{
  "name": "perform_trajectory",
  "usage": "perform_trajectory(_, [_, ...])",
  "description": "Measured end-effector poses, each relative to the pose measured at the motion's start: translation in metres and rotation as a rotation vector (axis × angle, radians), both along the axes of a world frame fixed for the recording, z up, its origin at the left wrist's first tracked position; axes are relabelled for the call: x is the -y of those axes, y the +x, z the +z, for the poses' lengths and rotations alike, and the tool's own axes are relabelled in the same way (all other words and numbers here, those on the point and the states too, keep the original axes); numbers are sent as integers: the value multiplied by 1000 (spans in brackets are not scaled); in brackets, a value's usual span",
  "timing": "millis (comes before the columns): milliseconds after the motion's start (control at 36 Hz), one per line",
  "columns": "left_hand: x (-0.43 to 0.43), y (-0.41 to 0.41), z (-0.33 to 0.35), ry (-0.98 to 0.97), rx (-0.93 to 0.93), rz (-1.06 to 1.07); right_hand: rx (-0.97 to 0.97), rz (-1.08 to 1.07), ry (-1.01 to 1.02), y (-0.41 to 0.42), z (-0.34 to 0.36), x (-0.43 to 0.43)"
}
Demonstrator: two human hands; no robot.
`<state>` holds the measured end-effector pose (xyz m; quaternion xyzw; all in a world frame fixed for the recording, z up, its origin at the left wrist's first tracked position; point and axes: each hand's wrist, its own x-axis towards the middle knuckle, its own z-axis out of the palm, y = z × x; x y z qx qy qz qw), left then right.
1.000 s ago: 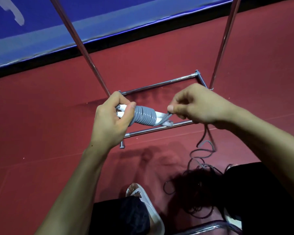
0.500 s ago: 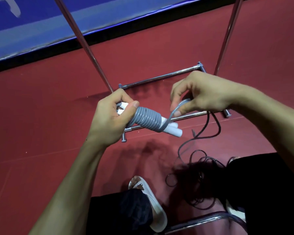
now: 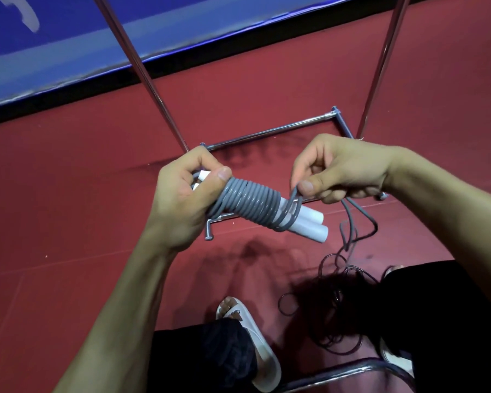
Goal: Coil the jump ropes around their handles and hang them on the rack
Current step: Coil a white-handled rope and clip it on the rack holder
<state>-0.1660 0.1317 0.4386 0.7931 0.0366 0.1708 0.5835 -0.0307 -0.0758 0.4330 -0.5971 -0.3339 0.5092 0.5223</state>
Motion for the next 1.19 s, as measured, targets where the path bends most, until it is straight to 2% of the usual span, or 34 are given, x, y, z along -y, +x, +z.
perform_trajectory(167, [2, -2, -1, -120, 6, 15, -255, 84, 92, -4, -16, -12])
perform_trajectory(278, [5, -2, -1, -290, 42, 22, -351, 29, 264, -7, -26, -19])
perform_trajectory(361, [13, 1, 0, -476, 89, 30, -378, -87, 341, -11, -37, -25])
perform_trajectory(444, [19, 8, -1, -567, 102, 116, -410, -275, 339, -23, -37, -33])
perform_trajectory(583, [28, 22, -9, -705, 58, 388, -561, -641, 374, -33, -27, -46])
perform_trajectory(694, [25, 31, -16, -795, 68, 590, -529, -635, 318, -41, -27, -48])
perform_trajectory(778, [21, 35, -16, -719, 97, 681, -318, -632, 196, -44, -31, -50])
perform_trajectory(889, [5, 36, -23, -386, 147, 772, -13, -577, 37, -45, -21, -47])
perform_trajectory(1000, [-5, 30, -24, -63, 145, 777, 306, -493, -107, -45, -15, -42])
perform_trajectory(1111, [-1, 27, -24, 153, 205, 718, 381, -467, -229, -46, -16, -39])
perform_trajectory(1194, [3, 25, -24, 255, 222, 674, 376, -500, -237, -47, -17, -37])
